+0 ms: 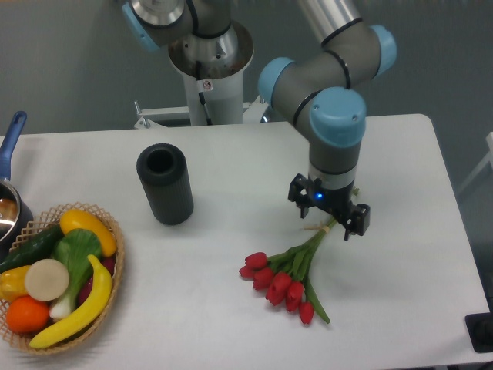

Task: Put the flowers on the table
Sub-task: 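Open the gripper to release the tulips and lift it upward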

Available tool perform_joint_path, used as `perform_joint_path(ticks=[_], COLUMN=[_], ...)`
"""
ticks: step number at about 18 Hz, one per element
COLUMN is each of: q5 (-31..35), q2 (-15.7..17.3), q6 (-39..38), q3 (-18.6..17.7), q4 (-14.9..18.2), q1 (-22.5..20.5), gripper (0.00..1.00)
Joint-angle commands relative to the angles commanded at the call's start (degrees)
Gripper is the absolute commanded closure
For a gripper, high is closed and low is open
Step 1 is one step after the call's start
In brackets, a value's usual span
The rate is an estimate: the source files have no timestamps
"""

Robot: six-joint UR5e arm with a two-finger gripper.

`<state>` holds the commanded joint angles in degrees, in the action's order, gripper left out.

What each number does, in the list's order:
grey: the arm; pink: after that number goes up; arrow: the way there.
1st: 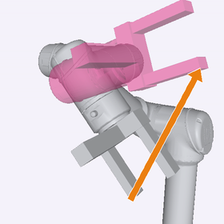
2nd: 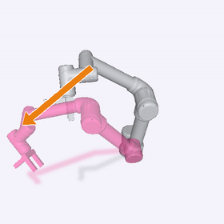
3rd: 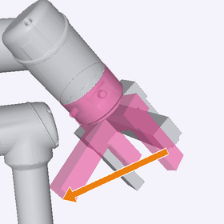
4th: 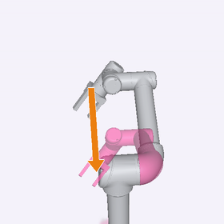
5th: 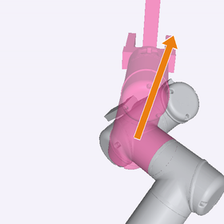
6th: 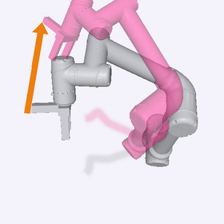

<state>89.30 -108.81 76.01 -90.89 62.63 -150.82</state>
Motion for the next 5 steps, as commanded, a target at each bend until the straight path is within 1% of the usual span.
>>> perform_joint_path(ticks=[3, 4, 5], q5=[-0.09, -0.26, -0.35], q2=[-0.35, -0.79, -1.23], q6=[3.88, 4.41, 4.85], q3=[5.71, 7.73, 9.23], q4=[10.28, 12.93, 14.69], q1=[-1.14, -1.32, -1.49], gripper=[0.0, 0.0, 0.0])
